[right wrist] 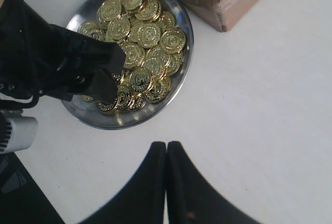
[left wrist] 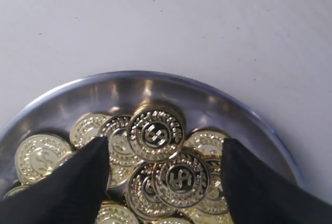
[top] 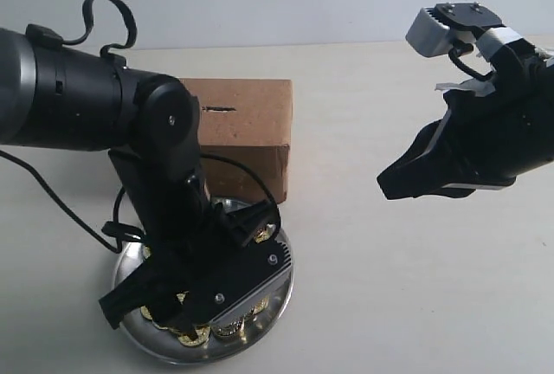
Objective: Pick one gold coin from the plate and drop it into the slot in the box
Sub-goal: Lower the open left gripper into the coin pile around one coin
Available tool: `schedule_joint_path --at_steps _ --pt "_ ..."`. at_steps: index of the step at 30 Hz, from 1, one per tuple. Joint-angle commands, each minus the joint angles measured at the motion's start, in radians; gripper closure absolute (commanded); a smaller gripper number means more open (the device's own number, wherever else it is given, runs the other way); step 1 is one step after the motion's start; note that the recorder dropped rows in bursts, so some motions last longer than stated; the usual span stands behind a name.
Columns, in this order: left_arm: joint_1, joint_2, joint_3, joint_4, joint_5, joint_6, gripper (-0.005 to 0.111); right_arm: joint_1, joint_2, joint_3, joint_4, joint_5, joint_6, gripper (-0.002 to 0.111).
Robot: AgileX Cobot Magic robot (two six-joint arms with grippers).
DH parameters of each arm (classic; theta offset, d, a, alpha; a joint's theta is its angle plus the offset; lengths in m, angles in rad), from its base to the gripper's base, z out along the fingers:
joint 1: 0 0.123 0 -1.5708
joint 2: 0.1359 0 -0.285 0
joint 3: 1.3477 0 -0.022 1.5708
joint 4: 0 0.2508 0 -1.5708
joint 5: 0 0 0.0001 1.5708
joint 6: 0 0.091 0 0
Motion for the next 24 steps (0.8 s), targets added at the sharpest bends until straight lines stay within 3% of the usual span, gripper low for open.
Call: schedule_joint_path --at_steps 1,5,16,24 --pt "-0.003 -0.020 0.053 -0.013 -0.106 0.011 0.046 0.002 -0.010 -0.007 -0.006 0.006 -0.011 0.108" --pt "-0.003 -0.020 0.075 -0.025 -0.176 0.015 0.046 0.002 -0.010 -0.007 -0.006 0.006 -0.011 0.108" --pt "-0.006 -0.002 0.077 -0.116 -0.178 0.100 0.046 0.002 -0.010 -0.007 -0.006 0.006 -0.011 0.108" --pt "-0.011 0.006 0.077 -0.083 -0.178 0.040 0.046 0.002 -0.010 -0.007 -0.006 0.006 -0.011 0.108"
